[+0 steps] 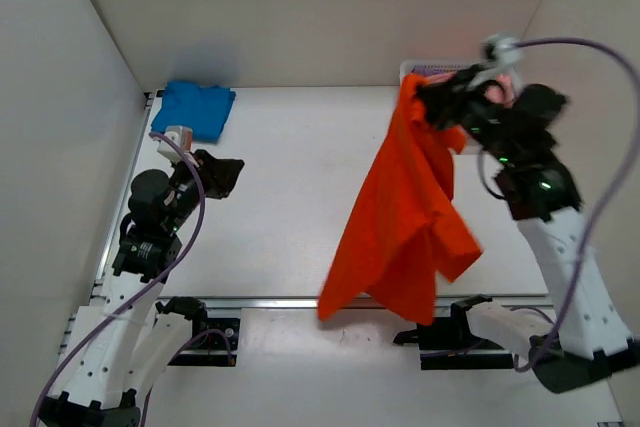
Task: Fold and stack the t-shirts
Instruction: Move the tshirt to the center of the board, then flatten out the tshirt
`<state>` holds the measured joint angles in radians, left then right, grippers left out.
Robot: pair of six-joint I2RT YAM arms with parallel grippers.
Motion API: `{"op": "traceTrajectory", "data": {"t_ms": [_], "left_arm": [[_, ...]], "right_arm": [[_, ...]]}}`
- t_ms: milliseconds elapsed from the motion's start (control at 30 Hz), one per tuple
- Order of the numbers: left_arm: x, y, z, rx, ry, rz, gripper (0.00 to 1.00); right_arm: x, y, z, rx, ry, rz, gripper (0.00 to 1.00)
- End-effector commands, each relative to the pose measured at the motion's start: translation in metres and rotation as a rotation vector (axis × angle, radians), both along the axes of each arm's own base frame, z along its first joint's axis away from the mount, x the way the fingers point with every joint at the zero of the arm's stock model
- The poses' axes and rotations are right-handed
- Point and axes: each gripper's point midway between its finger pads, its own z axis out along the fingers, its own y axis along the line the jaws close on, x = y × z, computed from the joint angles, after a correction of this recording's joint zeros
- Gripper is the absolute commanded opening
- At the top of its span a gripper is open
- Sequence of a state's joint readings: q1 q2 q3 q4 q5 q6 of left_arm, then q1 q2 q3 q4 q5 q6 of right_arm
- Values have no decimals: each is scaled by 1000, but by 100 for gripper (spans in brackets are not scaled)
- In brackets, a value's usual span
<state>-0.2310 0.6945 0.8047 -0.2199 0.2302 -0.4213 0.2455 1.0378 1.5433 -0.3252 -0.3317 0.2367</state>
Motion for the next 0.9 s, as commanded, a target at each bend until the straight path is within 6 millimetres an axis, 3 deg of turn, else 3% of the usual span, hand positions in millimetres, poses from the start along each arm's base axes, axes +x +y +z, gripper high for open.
{"op": "traceTrajectory", "data": {"t_ms": [0,67,133,167,200,233,267,300,367,400,433,467,533,633,700,733,867], "left_arm": [[-7,3,-19,0,59,18,36],[-7,6,-28,9,80,36,36],[-9,6,-34,11,91,32,38],[-10,5,-33,4,91,28,39],[-10,4,-40,1,111,21,41],[-10,1,-46,2,124,8,42],[-12,-4,-51,-2,141,-16,42],[-12,-7,-58,-9,162,-32,43],[-15,-18,-69,-23,192,-88,42],[-14,-23,-76,-23,215,-104,41],[-14,-32,-83,-24,232,-129,44],[-12,-34,-91,-17,260,-133,46],[-13,-53,-97,-9,279,-192,48],[-13,-77,-112,-15,326,-254,49],[-12,-84,-120,-32,348,-271,48],[-10,-85,-125,-53,362,-266,48],[-10,-75,-137,-39,389,-237,48]], "right_arm": [[36,63,-97,-63,222,82,0],[51,114,-158,-147,354,153,0],[60,152,-201,-239,443,188,0],[64,157,-203,-280,472,182,6],[78,167,-233,-368,511,126,22],[92,167,-248,-448,538,44,32],[96,165,-244,-472,542,14,45],[105,156,-256,-501,569,-47,58],[114,140,-265,-478,602,-89,64],[119,122,-257,-428,606,-121,66],[119,103,-263,-385,627,-144,66],[111,98,-267,-341,641,-124,66],[110,60,-278,-267,672,-163,61],[96,39,-298,-208,709,-115,48],[86,41,-323,-210,734,-44,47],[82,47,-325,-211,732,5,48],[75,62,-361,-221,781,78,51]]}}
